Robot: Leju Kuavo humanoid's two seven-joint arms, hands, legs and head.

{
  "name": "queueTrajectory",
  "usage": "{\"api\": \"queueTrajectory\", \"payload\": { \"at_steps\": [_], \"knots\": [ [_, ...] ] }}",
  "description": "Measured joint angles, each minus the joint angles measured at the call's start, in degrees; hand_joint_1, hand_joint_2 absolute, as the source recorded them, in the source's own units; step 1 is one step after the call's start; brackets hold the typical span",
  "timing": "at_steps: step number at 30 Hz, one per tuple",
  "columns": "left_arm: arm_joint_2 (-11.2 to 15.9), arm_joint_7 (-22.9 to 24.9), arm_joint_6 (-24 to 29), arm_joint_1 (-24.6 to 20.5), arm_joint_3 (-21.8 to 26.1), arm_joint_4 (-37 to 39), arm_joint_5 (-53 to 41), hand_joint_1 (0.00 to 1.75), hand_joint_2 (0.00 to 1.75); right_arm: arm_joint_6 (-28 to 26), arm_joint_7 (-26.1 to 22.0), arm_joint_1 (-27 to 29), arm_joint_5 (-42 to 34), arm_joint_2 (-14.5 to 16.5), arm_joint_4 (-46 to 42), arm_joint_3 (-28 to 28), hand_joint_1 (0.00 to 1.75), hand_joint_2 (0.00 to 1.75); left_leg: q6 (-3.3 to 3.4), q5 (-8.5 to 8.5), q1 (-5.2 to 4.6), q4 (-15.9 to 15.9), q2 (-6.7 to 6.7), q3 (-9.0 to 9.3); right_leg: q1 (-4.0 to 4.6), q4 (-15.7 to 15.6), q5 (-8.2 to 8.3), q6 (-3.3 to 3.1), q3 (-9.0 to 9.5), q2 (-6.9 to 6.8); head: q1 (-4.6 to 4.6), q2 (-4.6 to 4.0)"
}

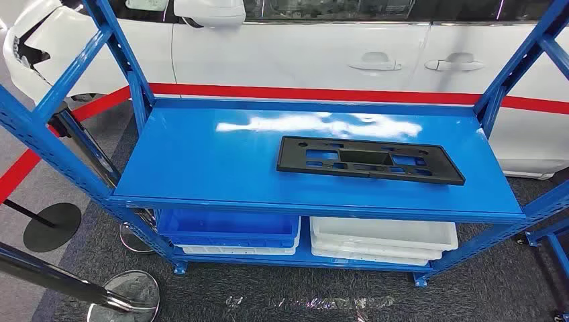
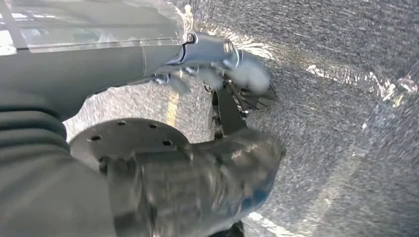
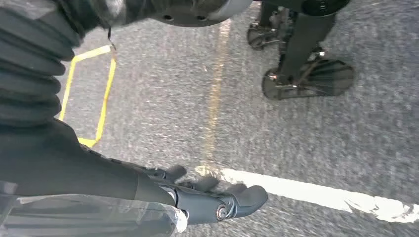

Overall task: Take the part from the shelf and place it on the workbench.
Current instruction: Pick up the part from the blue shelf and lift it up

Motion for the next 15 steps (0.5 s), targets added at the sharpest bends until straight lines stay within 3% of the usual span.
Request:
{"api": "queueTrajectory", "payload": {
  "at_steps": [7, 15],
  "knots": [
    [-0.2, -0.3, 2.2, -1.1, -2.0, 0.6, 7.0, 0.0, 0.0, -2.9, -5.0, -0.4, -0.3, 1.2, -1.0, -2.1, 0.0, 0.0, -0.04, 0.03, 0.01, 0.0, 0.0, 0.02, 0.02, 0.0, 0.01, -0.01, 0.02, -0.01, -0.01, 0.0],
    [0.2, -0.2, 3.3, -1.9, -4.1, 1.3, 12.6, 0.0, 0.0, -8.7, -5.8, 2.5, -6.3, -0.3, -9.6, -2.1, 0.0, 0.0, -0.04, 0.03, 0.0, 0.0, -0.01, 0.02, 0.01, 0.0, 0.0, 0.0, 0.02, -0.01, 0.0, 0.0]
  ]
}}
